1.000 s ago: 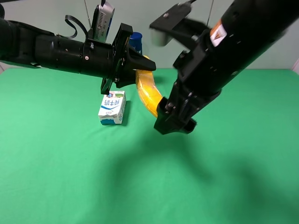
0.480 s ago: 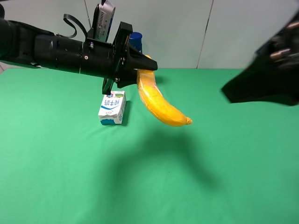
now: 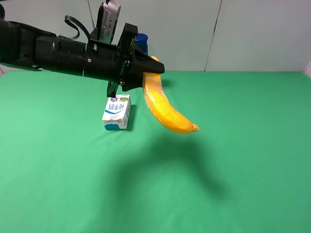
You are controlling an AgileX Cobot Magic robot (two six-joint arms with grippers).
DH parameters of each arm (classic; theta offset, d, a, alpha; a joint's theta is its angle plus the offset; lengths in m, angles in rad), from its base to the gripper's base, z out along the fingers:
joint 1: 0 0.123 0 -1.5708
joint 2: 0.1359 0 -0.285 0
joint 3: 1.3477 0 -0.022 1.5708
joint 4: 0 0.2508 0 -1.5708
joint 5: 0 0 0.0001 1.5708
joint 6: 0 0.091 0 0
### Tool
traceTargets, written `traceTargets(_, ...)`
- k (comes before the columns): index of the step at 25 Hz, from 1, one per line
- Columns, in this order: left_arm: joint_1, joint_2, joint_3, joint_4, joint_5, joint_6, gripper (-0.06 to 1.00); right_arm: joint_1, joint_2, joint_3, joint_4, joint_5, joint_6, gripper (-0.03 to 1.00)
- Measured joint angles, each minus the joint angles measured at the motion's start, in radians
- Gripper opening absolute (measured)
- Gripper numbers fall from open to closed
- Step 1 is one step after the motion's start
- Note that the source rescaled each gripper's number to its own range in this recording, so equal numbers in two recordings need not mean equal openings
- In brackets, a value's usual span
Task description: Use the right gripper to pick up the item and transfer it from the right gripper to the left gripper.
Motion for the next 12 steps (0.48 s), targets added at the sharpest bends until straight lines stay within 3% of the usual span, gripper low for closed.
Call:
traceTargets(4,0.0,0.0,0.0,0.001,0.0,0.002,0.0,0.0,-0.125,0.123,0.034,-0.054,0.017,1.0)
traceTargets(12,0.0,0.0,0.0,0.002,0.001,0.005,0.0,0.0,-0.297,0.26,0.117,-0.062,0.019,1.0)
